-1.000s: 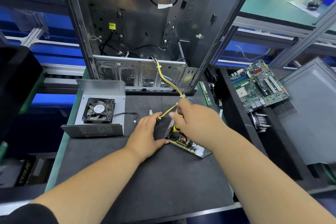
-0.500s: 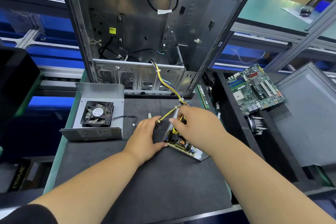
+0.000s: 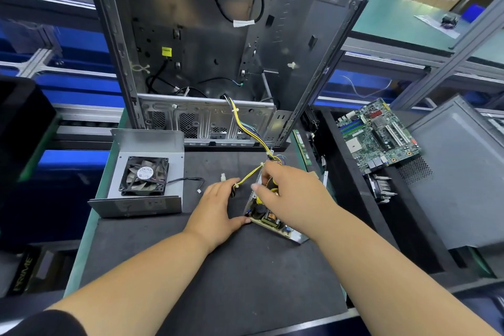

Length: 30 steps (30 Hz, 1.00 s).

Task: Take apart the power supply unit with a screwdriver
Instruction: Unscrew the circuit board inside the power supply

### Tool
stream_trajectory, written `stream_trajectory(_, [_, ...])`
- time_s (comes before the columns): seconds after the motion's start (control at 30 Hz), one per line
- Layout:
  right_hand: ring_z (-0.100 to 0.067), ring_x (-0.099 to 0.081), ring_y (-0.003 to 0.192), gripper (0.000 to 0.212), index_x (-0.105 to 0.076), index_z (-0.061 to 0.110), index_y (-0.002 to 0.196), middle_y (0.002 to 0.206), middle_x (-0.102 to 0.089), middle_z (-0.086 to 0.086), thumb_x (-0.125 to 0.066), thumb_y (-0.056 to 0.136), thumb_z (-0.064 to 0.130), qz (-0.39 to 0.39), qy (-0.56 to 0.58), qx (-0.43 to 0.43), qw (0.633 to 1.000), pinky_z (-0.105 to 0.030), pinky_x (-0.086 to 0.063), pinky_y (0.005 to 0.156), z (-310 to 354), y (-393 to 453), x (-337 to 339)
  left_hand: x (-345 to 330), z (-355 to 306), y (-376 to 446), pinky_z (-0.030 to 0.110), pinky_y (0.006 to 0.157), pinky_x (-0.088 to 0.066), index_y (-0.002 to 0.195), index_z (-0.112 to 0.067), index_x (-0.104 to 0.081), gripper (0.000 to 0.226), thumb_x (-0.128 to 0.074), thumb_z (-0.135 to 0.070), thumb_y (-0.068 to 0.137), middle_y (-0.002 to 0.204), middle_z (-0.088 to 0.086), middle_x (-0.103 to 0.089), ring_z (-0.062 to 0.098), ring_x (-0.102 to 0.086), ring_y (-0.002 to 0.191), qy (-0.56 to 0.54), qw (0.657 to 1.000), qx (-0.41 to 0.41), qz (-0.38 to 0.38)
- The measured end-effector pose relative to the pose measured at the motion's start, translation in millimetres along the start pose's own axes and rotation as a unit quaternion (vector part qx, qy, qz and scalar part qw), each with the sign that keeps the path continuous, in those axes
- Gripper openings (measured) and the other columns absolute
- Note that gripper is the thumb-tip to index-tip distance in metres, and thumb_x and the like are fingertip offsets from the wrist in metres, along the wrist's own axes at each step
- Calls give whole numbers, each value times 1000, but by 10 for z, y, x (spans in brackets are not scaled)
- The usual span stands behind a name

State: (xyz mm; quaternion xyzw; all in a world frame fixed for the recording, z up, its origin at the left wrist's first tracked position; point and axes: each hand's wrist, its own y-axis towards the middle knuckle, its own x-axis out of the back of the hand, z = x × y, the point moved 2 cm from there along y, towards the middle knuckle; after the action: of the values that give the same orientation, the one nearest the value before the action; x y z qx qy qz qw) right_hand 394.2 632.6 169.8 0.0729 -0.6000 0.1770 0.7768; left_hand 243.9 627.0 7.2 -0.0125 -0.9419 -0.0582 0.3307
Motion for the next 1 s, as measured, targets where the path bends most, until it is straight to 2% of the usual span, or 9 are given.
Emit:
stream_trajectory(0.17, [-19, -57, 77, 20, -53, 23, 103, 84, -66, 4, -45, 101, 41, -9, -8, -8, 1000, -34, -43, 70, -31, 38, -9, 3, -3, -1, 14, 105, -21, 142, -32, -39, 90, -86, -42, 66, 132, -14, -46, 5, -32, 129, 5, 1000, 1, -2])
stream_trajectory(0.27, [-13, -48, 66, 13, -49, 24, 104, 77, -53, 9, -55, 94, 28, -15, 38, -19, 999, -33, -36, 62, -31, 36, -9, 1, 1, -5, 14, 105, -21, 142, -32, -38, 89, -86, -42, 67, 131, -14, -46, 5, -31, 129, 4, 1000, 2, 1])
stream_trajectory(0.37, [-19, -49, 82, 13, -51, 22, 100, 91, -52, 8, -56, 87, 21, -7, 61, -16, 998, -33, -40, 66, -20, 20, -20, 5, -1, -10, 14, 105, -21, 142, -32, -39, 89, -86, -41, 67, 133, -13, -46, 5, -31, 129, 4, 1000, 2, 0])
stream_trajectory(0.43, [-22, -52, 85, 11, -51, 22, 97, 92, -56, 6, -54, 91, 31, -12, 31, -15, 999, -34, -41, 67, -12, 9, -30, 6, -7, -10, 13, 105, -20, 142, -31, -39, 89, -86, -41, 67, 132, -14, -46, 5, -30, 129, 4, 1000, 1, 0])
stream_trajectory(0.57, [-20, -59, 80, 35, -51, 26, 89, 79, -61, 3, -41, 98, 58, -15, -39, -22, 999, -33, -43, 64, 14, 28, -13, 7, -7, -8, 11, 104, -19, 142, -32, -40, 88, -85, -40, 68, 133, -15, -46, 3, -29, 129, 0, 1000, -3, 2])
stream_trajectory(0.7, [-19, -50, 75, 13, -55, 20, 100, 80, -55, 6, -51, 98, 32, -20, 33, -18, 999, -32, -32, 61, 35, 40, -24, 4, -4, -6, 14, 106, -20, 142, -33, -39, 88, -85, -41, 68, 135, -14, -45, 4, -28, 130, 1, 1000, 1, 4])
stream_trajectory(0.83, [-23, -46, 86, 16, -50, 17, 105, 91, -49, 6, -52, 89, 17, -22, 59, -14, 998, -34, -30, 67, 18, 10, -28, -5, 8, 2, 14, 105, -21, 142, -31, -39, 88, -85, -42, 67, 135, -14, -46, 6, -30, 130, 4, 1000, 0, 3])
stream_trajectory(0.9, [-26, -51, 85, 13, -46, 18, 101, 87, -50, 6, -51, 93, 28, -30, 15, -10, 999, -35, -30, 65, 24, 2, -37, -6, 14, 4, 13, 104, -20, 141, -31, -40, 88, -85, -42, 67, 135, -14, -46, 5, -30, 129, 9, 1000, -4, 2])
stream_trajectory(1.0, [-25, -59, 81, 31, -39, 21, 95, 82, -59, 3, -42, 100, 52, -32, -77, 0, 997, -35, -31, 61, 24, 19, -44, -11, 21, 9, 11, 104, -19, 142, -30, -41, 88, -86, -41, 67, 136, -14, -47, 6, -31, 129, 7, 1000, -10, 1])
